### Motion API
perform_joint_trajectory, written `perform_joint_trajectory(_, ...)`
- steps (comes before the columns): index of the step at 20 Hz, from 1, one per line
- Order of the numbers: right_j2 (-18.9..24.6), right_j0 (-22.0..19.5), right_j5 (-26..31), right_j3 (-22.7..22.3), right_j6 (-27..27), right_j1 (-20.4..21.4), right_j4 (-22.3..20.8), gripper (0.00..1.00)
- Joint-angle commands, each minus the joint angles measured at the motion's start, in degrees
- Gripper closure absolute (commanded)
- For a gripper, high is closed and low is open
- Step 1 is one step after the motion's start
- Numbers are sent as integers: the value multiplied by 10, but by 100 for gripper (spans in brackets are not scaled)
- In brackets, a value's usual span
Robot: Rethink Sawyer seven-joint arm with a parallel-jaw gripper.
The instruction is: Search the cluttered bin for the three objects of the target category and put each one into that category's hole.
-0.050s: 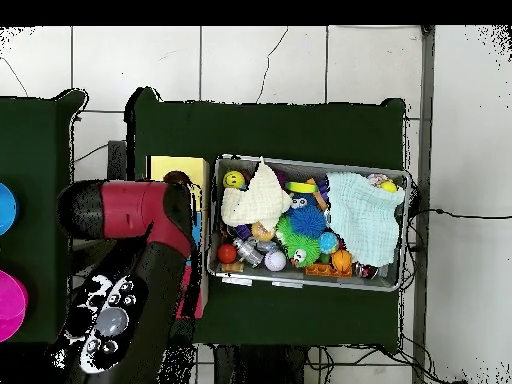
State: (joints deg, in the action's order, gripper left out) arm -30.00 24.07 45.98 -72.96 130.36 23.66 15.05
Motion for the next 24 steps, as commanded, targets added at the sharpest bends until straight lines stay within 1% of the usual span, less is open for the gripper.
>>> perform_joint_trajectory(1,0,-18,111,-5,83,56,-5,0)
perform_joint_trajectory(4,-4,-28,118,4,58,69,-18,0)
perform_joint_trajectory(9,-5,-64,83,7,-1,83,-50,0)
perform_joint_trajectory(15,-9,-103,50,17,-32,86,-97,0)
perform_joint_trajectory(17,0,-119,40,16,-48,92,-111,0)
perform_joint_trajectory(22,26,-159,3,-9,-75,112,-144,0)
perform_joint_trajectory(24,39,-180,-19,-21,-86,118,-157,0)
